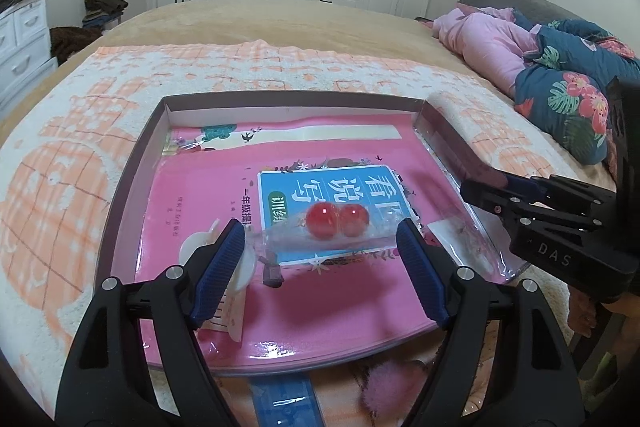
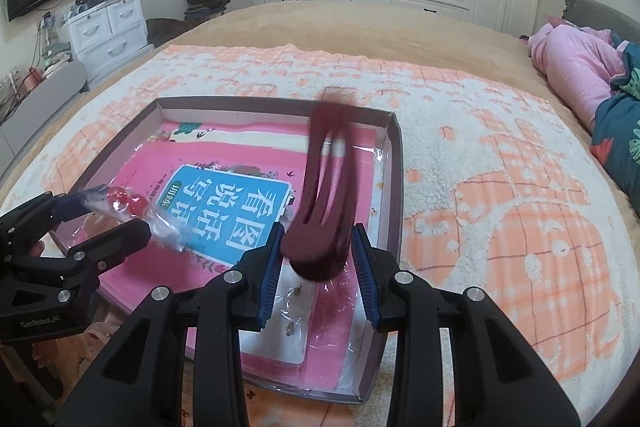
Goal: Organize jewelry
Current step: 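Lower the maroon hair clip onto the pink book and open the right tool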
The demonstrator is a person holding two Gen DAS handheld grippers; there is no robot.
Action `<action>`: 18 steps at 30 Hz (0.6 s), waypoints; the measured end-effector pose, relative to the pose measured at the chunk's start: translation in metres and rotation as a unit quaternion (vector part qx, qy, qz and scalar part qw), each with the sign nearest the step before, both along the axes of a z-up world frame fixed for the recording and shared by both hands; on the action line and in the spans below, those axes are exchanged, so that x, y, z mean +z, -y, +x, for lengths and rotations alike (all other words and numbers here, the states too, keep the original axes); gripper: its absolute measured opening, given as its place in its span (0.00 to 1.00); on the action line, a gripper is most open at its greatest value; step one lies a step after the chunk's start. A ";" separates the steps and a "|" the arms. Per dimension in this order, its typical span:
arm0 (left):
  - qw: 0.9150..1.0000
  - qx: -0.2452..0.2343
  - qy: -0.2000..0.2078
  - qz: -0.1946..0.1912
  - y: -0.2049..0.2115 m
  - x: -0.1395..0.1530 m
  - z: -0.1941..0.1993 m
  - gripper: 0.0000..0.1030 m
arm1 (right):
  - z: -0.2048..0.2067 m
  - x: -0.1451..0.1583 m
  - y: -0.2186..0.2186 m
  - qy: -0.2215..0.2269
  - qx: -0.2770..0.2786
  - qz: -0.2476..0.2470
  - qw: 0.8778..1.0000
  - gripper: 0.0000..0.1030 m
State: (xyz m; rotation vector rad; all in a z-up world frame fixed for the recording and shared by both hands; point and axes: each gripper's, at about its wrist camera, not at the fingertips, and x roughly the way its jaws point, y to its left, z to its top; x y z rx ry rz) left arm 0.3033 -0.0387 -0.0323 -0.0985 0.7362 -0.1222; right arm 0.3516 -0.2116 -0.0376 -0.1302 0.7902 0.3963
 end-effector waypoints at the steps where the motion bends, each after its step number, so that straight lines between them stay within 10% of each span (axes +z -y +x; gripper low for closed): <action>1: 1.000 0.000 0.000 -0.001 0.000 0.000 0.000 0.68 | 0.000 0.000 0.000 0.001 0.000 0.001 1.000 0.32; 18: 0.999 0.029 0.016 -0.013 -0.015 0.012 -0.014 0.80 | -0.010 0.018 0.011 0.018 -0.010 0.053 0.998 0.60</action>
